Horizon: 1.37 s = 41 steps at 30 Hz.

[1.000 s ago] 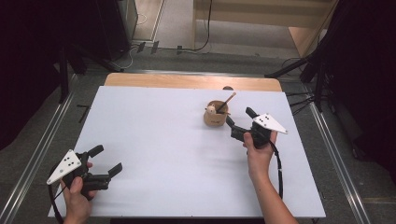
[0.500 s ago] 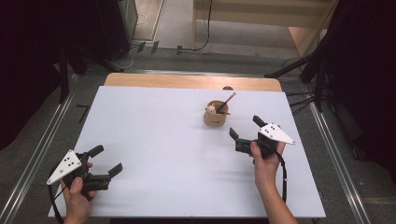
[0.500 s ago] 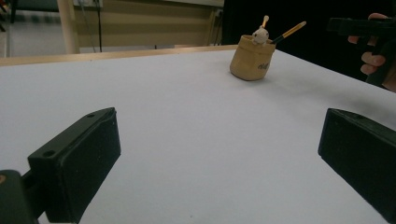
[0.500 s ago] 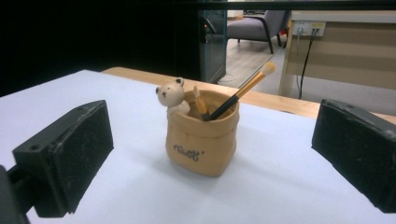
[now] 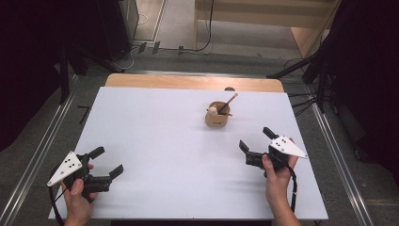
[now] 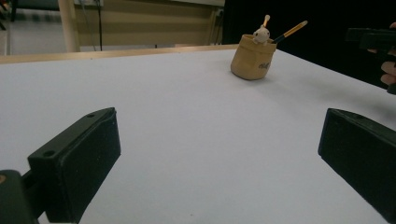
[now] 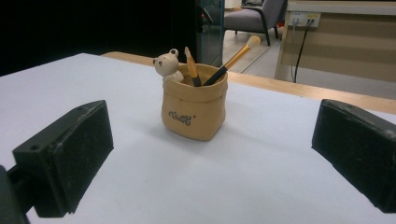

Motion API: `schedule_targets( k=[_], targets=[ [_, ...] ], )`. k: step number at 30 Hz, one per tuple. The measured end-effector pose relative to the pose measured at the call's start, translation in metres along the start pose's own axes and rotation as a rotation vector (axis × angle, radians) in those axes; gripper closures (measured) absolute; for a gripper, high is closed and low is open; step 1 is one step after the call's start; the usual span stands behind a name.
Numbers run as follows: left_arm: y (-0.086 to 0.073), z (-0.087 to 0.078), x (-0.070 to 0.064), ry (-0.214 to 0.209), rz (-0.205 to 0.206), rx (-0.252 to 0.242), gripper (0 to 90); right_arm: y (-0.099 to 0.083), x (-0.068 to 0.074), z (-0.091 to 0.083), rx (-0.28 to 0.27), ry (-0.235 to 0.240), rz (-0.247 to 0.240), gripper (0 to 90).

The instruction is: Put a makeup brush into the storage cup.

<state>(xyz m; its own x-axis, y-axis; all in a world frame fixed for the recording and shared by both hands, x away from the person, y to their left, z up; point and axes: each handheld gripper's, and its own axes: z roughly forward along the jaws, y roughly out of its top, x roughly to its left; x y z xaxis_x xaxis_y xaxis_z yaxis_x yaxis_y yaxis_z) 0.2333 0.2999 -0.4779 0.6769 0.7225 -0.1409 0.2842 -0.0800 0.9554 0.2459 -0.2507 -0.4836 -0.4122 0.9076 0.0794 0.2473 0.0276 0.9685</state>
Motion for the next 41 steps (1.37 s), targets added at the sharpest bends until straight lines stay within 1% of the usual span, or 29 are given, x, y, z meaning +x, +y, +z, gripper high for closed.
schedule_targets(
  k=[4, 6, 10, 13, 15, 19, 21, 24, 26, 27, 29, 30, 32, 34, 37, 39, 41],
  targets=[
    [0.0, 0.0, -0.001, 0.0, 0.006, 0.003, 0.0, -0.006, -0.004, -0.011, -0.012, 0.002, 0.021, 0.0],
    [0.0, 0.0, -0.001, 0.0, 0.009, 0.005, 0.0, -0.011, -0.005, -0.017, -0.007, -0.008, 0.018, 0.0],
    [0.0, 0.0, -0.001, 0.0, 0.006, 0.002, 0.0, -0.018, -0.009, -0.026, 0.02, -0.03, 0.013, 0.0],
    [0.002, 0.001, -0.001, -0.007, 0.01, 0.0, 0.0, -0.022, -0.01, -0.035, 0.025, -0.052, 0.006, 0.0],
    [0.002, 0.002, -0.001, -0.01, 0.011, -0.001, 0.0, -0.026, -0.012, -0.041, 0.025, -0.053, 0.027, 0.0],
    [0.002, 0.002, -0.001, -0.011, 0.014, 0.0, 0.0, -0.033, -0.017, -0.053, 0.04, -0.079, 0.022, 0.0],
    [0.003, 0.002, -0.001, -0.008, 0.014, -0.004, 0.0, -0.035, -0.019, -0.06, 0.037, -0.081, 0.036, 0.0],
    [0.003, 0.002, -0.001, -0.003, 0.013, -0.005, 0.0, -0.036, -0.021, -0.068, 0.039, -0.096, 0.024, 0.0],
    [0.004, 0.002, 0.0, -0.002, 0.002, -0.012, 0.0, -0.039, -0.022, -0.072, 0.04, -0.095, 0.033, 0.0],
    [0.004, 0.002, 0.0, 0.003, 0.002, -0.013, 0.0, -0.04, -0.023, -0.074, 0.04, -0.088, 0.038, 0.0],
    [0.005, 0.002, -0.002, 0.024, 0.029, -0.003, 0.0, -0.042, -0.025, -0.076, 0.045, -0.089, 0.045, 0.0],
    [0.005, 0.002, -0.003, 0.024, 0.044, 0.002, 0.0, -0.042, -0.026, -0.077, 0.045, -0.087, 0.046, 0.0],
    [0.005, 0.003, -0.004, 0.021, 0.052, 0.007, 0.0, -0.041, -0.027, -0.078, 0.042, -0.092, 0.047, 0.0],
    [0.004, 0.003, -0.005, 0.018, 0.05, 0.014, 0.0, -0.04, -0.029, -0.079, 0.036, -0.09, 0.059, 0.0],
    [0.004, 0.002, -0.003, 0.017, 0.049, 0.011, 0.0, -0.04, -0.029, -0.078, 0.036, -0.093, 0.057, 0.0],
    [0.005, 0.003, -0.002, 0.014, 0.037, 0.005, 0.0, -0.04, -0.028, -0.077, 0.038, -0.09, 0.056, 0.0],
    [0.004, 0.004, -0.001, 0.018, 0.037, 0.008, 0.0, -0.039, -0.026, -0.076, 0.037, -0.087, 0.054, 0.0]
  ],
)
